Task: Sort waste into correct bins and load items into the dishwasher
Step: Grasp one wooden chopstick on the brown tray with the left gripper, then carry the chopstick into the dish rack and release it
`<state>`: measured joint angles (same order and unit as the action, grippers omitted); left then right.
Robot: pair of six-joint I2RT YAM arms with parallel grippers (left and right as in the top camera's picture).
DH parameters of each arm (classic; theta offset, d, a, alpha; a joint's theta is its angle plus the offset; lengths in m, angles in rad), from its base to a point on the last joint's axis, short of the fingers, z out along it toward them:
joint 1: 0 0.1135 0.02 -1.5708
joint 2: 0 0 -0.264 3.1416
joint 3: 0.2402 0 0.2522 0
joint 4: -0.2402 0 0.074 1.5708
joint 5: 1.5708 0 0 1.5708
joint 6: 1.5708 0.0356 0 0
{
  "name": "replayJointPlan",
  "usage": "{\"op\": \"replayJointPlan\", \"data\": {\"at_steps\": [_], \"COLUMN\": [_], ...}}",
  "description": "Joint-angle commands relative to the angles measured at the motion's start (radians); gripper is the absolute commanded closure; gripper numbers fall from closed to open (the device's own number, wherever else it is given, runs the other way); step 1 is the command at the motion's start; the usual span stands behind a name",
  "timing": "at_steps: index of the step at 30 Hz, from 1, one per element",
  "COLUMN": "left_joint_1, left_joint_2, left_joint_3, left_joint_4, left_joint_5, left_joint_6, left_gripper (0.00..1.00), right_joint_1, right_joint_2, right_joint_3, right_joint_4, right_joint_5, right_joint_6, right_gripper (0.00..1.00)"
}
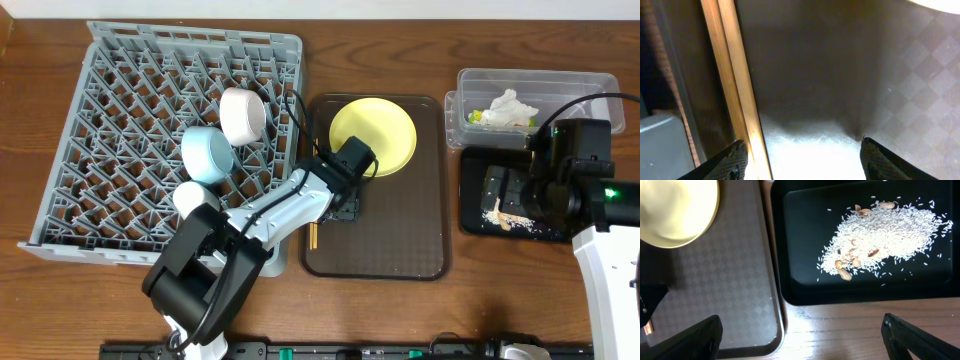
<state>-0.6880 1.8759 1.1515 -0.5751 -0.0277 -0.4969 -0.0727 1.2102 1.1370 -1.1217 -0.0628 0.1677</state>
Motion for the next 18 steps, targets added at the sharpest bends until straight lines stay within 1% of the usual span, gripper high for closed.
{"op": "replayJointPlan", "data": {"at_steps": [1,8,17,18], "left_joint_1": [0.001,-0.001,-0.027,-0.029], "left_joint_2": [0.016,0.019,0.056,0.059], "left_joint_3": [-0.034,-0.035,-0.035,-0.035], "left_joint_4": [0.011,0.031,0.031,0.031], "left_joint_5": [-0.005,0.067,0.073,0.073], "left_joint_6": [0.002,0.002,0.002,0.002], "left_gripper": [0.27,0.28,0.28,0.32], "right_joint_1": [-0.008,-0.008,-0.008,-0.008], "right_joint_2": [-0.010,-0.010,-0.010,-0.010], "right_joint_3": [0.016,0.016,0.016,0.016], "right_joint_4": [-0.001,-0.001,-0.001,-0.001], "right_joint_5": [0.010,0.010,0.010,0.010], "right_joint_6": [-0.009,-0.009,-0.009,-0.009], "right_gripper": [0.01,0.01,0.01,0.01]}}
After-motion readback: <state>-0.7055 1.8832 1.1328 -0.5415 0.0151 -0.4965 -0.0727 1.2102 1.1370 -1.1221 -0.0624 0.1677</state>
